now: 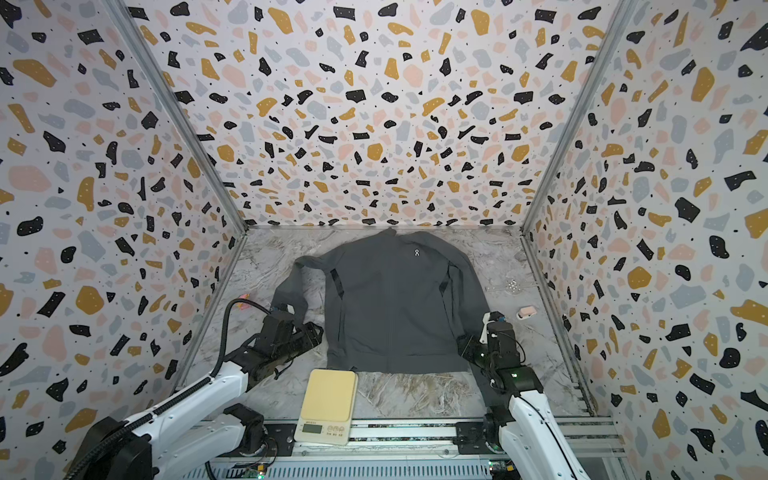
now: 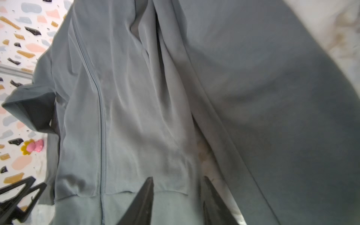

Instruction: Zip up the jacket

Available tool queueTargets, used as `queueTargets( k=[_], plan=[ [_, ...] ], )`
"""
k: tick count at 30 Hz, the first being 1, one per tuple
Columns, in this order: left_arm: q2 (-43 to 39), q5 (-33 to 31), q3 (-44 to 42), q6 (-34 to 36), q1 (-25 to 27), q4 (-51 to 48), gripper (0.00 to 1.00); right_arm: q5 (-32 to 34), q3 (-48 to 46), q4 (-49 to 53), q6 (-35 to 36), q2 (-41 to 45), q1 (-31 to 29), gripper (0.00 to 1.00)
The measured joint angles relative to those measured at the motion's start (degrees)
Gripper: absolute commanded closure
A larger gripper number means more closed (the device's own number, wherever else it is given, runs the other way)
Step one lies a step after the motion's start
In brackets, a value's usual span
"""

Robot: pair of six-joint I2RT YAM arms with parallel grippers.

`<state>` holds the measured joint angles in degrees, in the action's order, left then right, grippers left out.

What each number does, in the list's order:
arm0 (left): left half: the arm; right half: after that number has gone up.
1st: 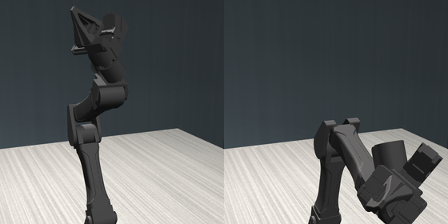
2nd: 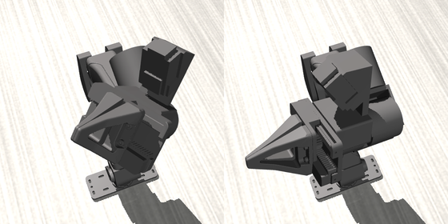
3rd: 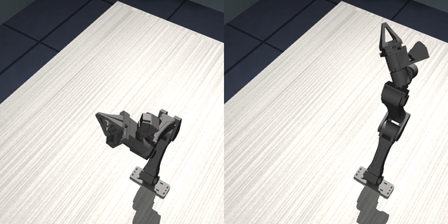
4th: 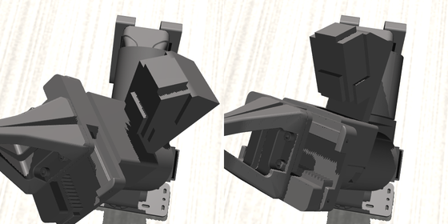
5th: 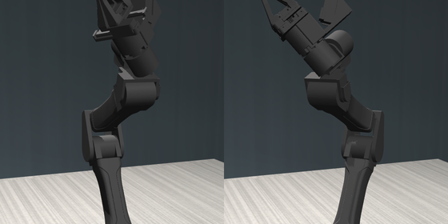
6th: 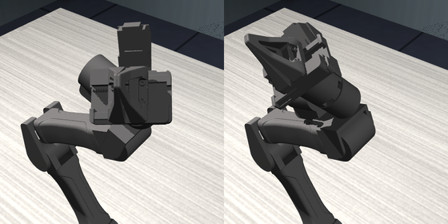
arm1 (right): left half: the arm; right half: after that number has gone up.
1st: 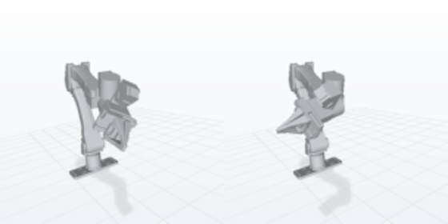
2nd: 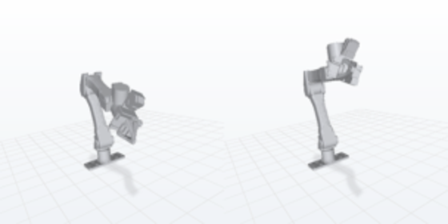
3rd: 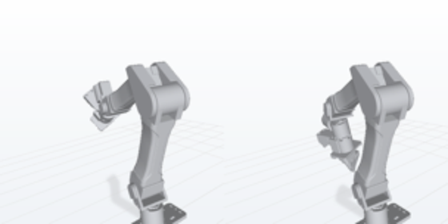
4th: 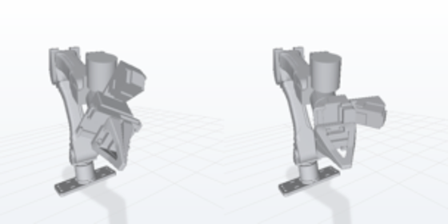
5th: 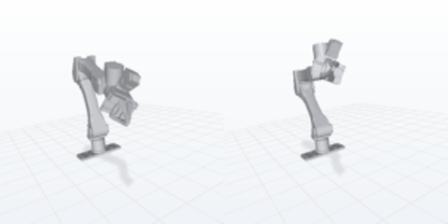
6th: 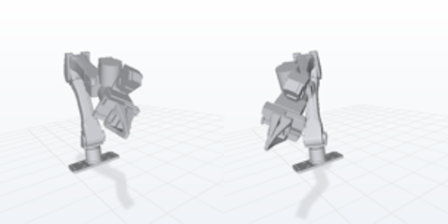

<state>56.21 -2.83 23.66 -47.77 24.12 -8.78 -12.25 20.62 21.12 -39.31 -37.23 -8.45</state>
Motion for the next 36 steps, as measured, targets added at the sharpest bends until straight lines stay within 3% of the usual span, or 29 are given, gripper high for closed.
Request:
queueTargets(
  k=[4, 7, 14, 22, 27, 30, 32, 34, 35, 36],
  plan=[
    [1.4, -3.8, 7.0, 4.0, 0.0, -3.1, 0.13, 1.6, 11.6, 1.1, 4.4, -7.8, 0.0, 0.34],
    [5.2, -6.2, 14.3, 8.0, -0.1, -3.6, 0.0, 1.3, 24.0, -0.2, 9.7, -18.5, 0.0, 0.32],
    [23.3, -7.5, 35.8, 16.2, -2.5, -4.5, 0.0, -0.2, 58.7, -1.7, 22.3, -53.7, 0.2, 0.29],
    [53.5, -3.4, 64.6, 19.2, -8.3, -6.1, 0.0, -1.6, 99.8, 7.4, 31.4, -91.4, 0.2, 0.26],
    [67.6, -1.9, 74.9, 18.1, -10.8, -8.3, 0.0, -2.8, 119.0, 13.7, 35.3, -106.7, -0.4, 0.25],
    [72.8, -1.6, 79.1, 17.1, -11.8, -10.4, 0.03, -3.6, 120.0, 15.5, 36.6, -109.2, -1.1, 0.26],
    [75.2, -1.3, 81.6, 16.9, -12.1, -11.6, 0.09, -4.1, 117.4, 15.7, 37.1, -108.9, -1.6, 0.3],
    [76.3, -0.7, 82.4, 16.8, -12.1, -12.0, 0.22, -4.4, 112.8, 15.3, 37.8, -107.5, -2.2, 0.42],
    [76.3, -0.4, 82.4, 16.8, -12.1, -12.2, 0.32, -4.5, 110.4, 15.1, 38.3, -106.7, -2.4, 0.54],
    [76.3, 0.3, 82.0, 16.9, -12.1, -12.0, 0.44, -4.6, 107.9, 14.9, 38.9, -105.8, -2.7, 0.73]
  ],
)
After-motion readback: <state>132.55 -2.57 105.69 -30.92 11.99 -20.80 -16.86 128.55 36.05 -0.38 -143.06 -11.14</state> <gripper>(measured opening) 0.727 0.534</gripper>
